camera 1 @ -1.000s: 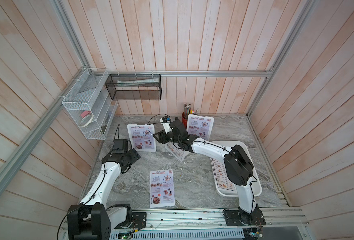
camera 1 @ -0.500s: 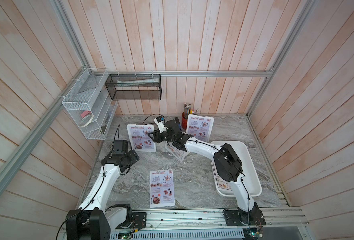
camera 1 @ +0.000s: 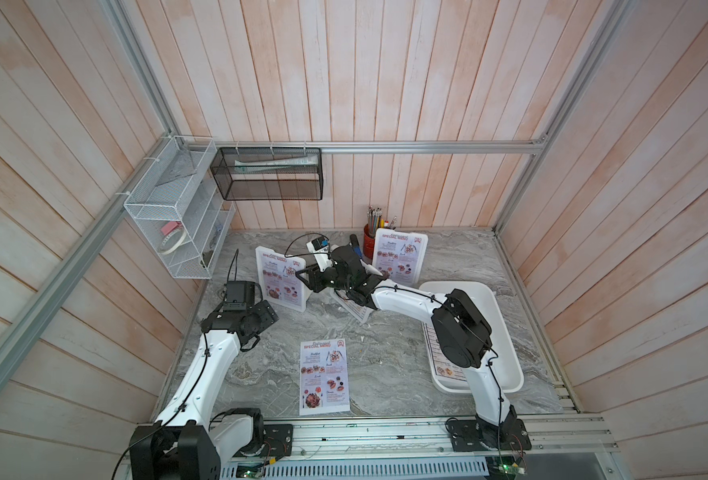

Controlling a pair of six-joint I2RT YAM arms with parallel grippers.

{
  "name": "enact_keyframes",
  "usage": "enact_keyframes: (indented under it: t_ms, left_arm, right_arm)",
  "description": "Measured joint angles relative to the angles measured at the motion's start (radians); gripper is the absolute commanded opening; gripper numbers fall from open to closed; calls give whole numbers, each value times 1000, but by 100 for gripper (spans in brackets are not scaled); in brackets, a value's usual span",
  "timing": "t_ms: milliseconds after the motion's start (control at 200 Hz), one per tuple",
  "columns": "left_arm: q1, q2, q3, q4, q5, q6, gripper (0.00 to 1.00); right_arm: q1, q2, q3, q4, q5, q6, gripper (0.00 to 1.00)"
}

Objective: Replace the menus in the menu holders
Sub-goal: Move the menu holder to the center of the board.

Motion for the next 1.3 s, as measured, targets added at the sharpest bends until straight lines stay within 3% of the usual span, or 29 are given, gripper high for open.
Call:
enact_keyframes:
  t_ms: [440, 820, 1300]
  left_arm:
    - [-1, -7, 0, 6, 4, -1, 82]
    - [-13, -2, 0, 20, 20, -1, 82]
    - [-103, 100, 31, 73, 55, -2, 82]
  right_arm:
    - [-3, 10, -5, 42, 20, 6, 17]
    - [0, -164, -205, 32, 80, 4, 16]
    - [22, -315, -367, -15, 131, -21, 20]
